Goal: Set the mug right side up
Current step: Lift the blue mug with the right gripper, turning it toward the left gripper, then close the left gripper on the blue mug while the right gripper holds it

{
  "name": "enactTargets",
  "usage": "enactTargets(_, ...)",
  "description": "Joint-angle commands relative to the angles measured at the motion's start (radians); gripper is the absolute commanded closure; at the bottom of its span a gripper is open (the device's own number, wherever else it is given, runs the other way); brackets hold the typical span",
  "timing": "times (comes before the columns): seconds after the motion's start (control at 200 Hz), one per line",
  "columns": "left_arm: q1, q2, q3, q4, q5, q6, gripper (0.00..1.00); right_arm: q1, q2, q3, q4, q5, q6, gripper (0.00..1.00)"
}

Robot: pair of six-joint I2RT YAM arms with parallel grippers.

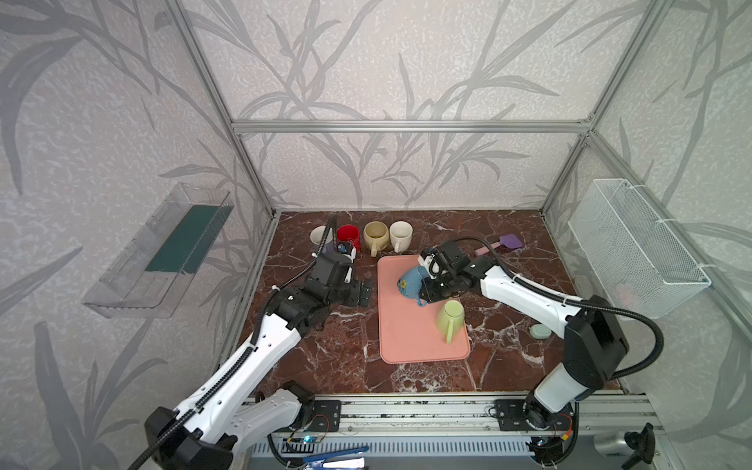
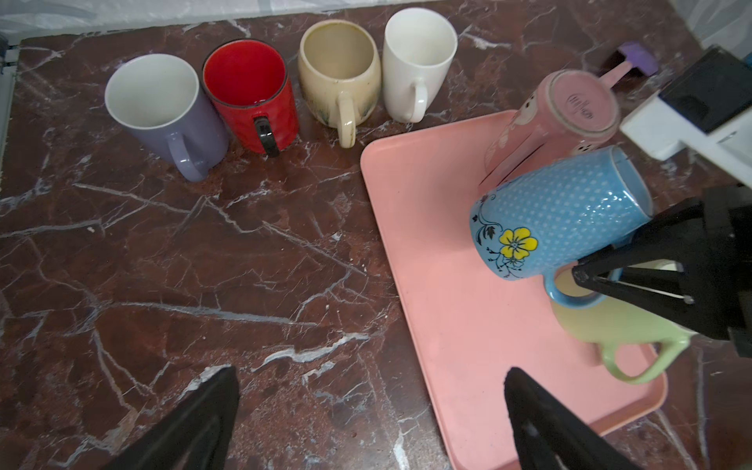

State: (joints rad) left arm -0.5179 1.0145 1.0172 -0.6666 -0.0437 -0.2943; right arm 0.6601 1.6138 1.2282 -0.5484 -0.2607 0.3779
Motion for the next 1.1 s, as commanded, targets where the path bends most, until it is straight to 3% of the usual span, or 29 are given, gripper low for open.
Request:
enactTargets(0.0, 0.014, -0.034, -0.012, 0.083, 0.101, -0.056, 0.01, -0.022, -0.099, -0.024, 0.1, -0.08, 0.003, 1.0)
enactTargets(0.245, 0.065, -0.075, -0.133, 0.358, 0.423, -0.239, 0.02, -0.1, -0.23, -0.086, 0.201, -0.174, 0.038, 1.0)
enactTargets(0.435, 0.072, -0.075, -0.281, 0.67, 0.583, -0.4, 0.08, -0.15, -0.28, -0.1, 0.264, -0.261, 0.082, 1.0)
enactTargets(0.555, 0.072, -0.048, -0.346, 0.848, 0.643, -0.476, 0.17, -0.162, -0.306, -0.1, 0.282, -0.289, 0.091, 1.0)
enactTargets(0.81, 0.068, 0.019, -0.395, 1.085, 0.718, -0.517, 0.41, -0.184, -0.336, -0.124, 0.395, -0.371, 0.155, 1.0)
enactTargets(1.095, 0.04, 0.156, -0.42, 1.429, 0.762, -0.659, 0.43, -0.189, -0.339, -0.108, 0.483, -0.445, 0.206, 1.0)
